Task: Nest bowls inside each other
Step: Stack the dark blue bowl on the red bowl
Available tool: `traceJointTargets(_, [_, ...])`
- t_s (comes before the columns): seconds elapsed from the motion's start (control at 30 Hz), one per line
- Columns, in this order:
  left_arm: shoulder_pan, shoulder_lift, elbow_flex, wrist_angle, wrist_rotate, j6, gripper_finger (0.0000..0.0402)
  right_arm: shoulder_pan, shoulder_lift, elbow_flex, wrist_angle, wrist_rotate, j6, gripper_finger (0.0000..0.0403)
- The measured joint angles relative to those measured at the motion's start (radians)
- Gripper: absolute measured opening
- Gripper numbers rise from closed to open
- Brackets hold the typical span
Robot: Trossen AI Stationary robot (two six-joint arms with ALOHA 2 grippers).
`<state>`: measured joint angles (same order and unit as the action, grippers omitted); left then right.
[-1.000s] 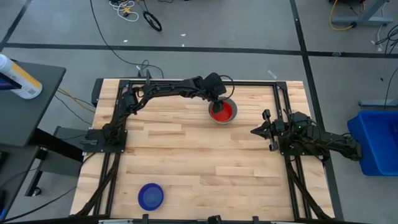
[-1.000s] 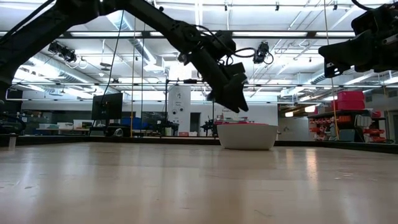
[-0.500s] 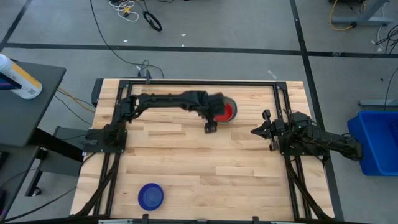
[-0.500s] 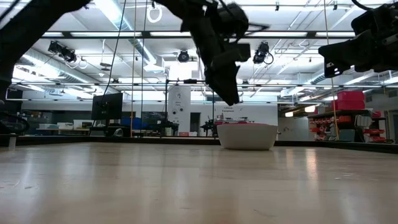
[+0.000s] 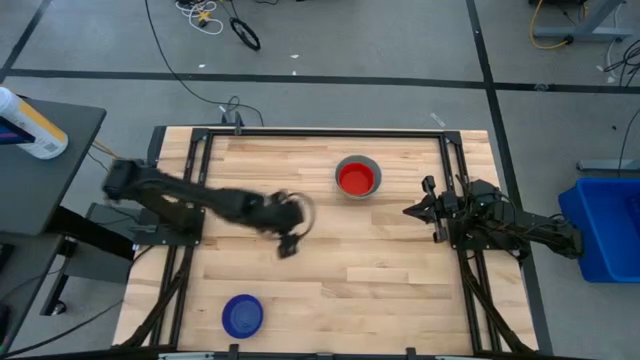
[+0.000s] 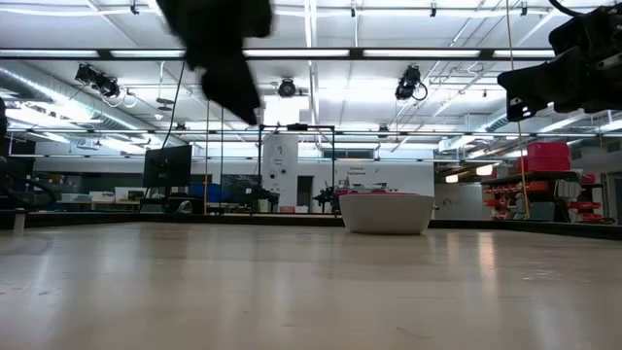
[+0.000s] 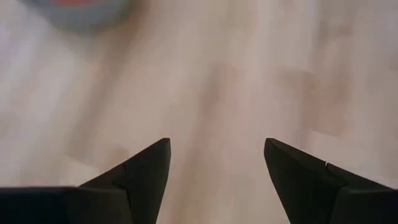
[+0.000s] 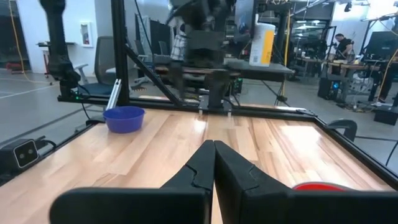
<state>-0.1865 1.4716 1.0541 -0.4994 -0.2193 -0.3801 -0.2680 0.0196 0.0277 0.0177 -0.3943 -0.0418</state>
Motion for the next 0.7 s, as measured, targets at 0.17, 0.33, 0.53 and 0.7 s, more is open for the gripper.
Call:
traceJointTargets(0.17, [-0.209,-0.118,-0.187,0.133,-0.07,-0.269,0.0265,0.0,0.0,0.0,0.0,0.0,0.0,0.0012])
traceJointTargets(0.33, [-0.397,-0.076,-0.199,0.149,-0.109,-0.483,0.0265,0.0,0.0,0.0,0.001,-0.001,0.0,0.0012])
traceJointTargets(0.53, [-0.563,-0.003,-0.2,0.074,-0.115,-0.744,0.0265,0.0,0.011,0.0,0.001,0.0,0.0,0.0012])
traceJointTargets(0.7, [-0.66,0.017,-0.2,0.021,-0.142,-0.899,0.0265,0.0,0.013,0.0,0.001,0.0,0.0,0.0012])
